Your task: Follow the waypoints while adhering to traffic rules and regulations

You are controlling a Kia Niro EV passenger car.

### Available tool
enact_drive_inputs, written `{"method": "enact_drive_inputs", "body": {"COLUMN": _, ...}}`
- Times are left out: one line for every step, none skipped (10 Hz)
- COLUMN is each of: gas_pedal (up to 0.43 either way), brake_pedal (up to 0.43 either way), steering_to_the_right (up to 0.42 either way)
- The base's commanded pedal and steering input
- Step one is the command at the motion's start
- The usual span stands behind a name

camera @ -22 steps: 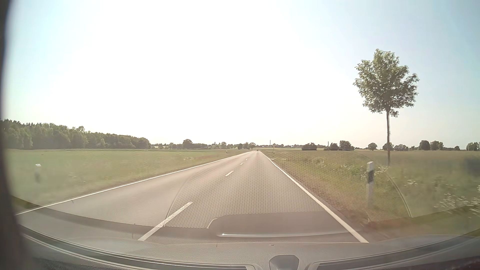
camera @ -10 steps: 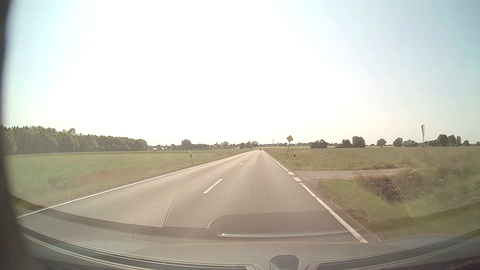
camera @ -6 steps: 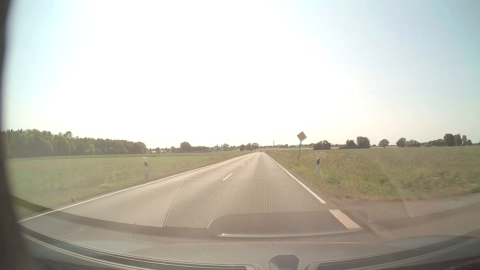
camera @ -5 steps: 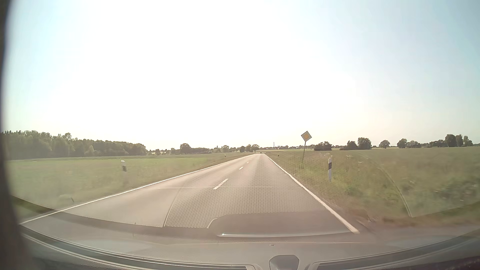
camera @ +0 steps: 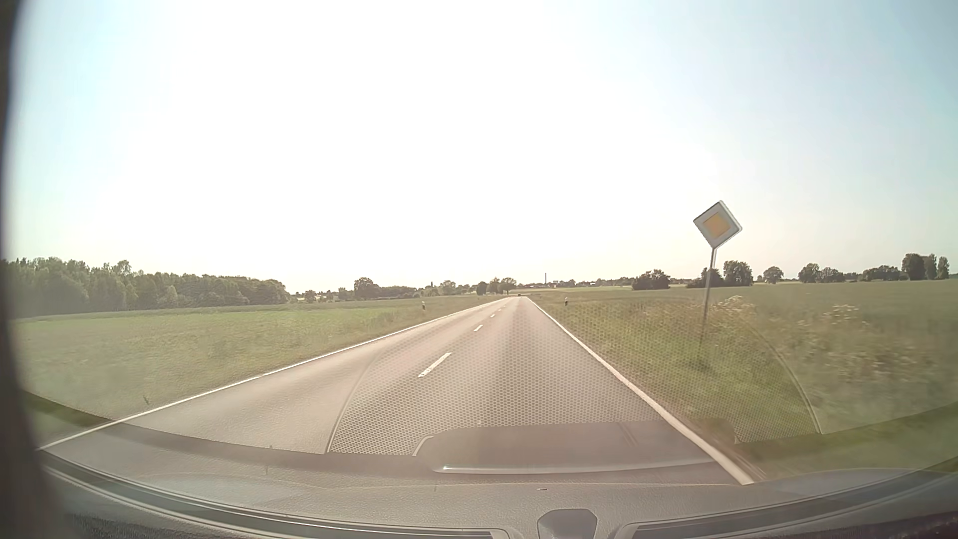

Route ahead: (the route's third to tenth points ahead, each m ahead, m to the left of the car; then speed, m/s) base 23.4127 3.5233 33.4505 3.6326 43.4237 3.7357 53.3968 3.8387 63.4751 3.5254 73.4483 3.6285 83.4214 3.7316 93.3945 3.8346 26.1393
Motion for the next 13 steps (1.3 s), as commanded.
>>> {"method": "enact_drive_inputs", "body": {"gas_pedal": 0.287, "brake_pedal": 0.006, "steering_to_the_right": 0.004}}
{"method": "enact_drive_inputs", "body": {"gas_pedal": 0.287, "brake_pedal": 0.006, "steering_to_the_right": 0.005}}
{"method": "enact_drive_inputs", "body": {"gas_pedal": 0.299, "brake_pedal": 0.006, "steering_to_the_right": 0.004}}
{"method": "enact_drive_inputs", "body": {"gas_pedal": 0.299, "brake_pedal": 0.006, "steering_to_the_right": 0.004}}
{"method": "enact_drive_inputs", "body": {"gas_pedal": 0.299, "brake_pedal": 0.006, "steering_to_the_right": 0.004}}
{"method": "enact_drive_inputs", "body": {"gas_pedal": 0.299, "brake_pedal": 0.006, "steering_to_the_right": 0.004}}
{"method": "enact_drive_inputs", "body": {"gas_pedal": 0.299, "brake_pedal": 0.006, "steering_to_the_right": 0.004}}
{"method": "enact_drive_inputs", "body": {"gas_pedal": 0.299, "brake_pedal": 0.006, "steering_to_the_right": 0.003}}
{"method": "enact_drive_inputs", "body": {"gas_pedal": 0.299, "brake_pedal": 0.006, "steering_to_the_right": 0.003}}
{"method": "enact_drive_inputs", "body": {"gas_pedal": 0.299, "brake_pedal": 0.006, "steering_to_the_right": 0.002}}
{"method": "enact_drive_inputs", "body": {"gas_pedal": 0.248, "brake_pedal": 0.006, "steering_to_the_right": 0.001}}
{"method": "enact_drive_inputs", "body": {"gas_pedal": 0.220, "brake_pedal": 0.006, "steering_to_the_right": 0.001}}
{"method": "enact_drive_inputs", "body": {"gas_pedal": 0.220, "brake_pedal": 0.006, "steering_to_the_right": 0.000}}
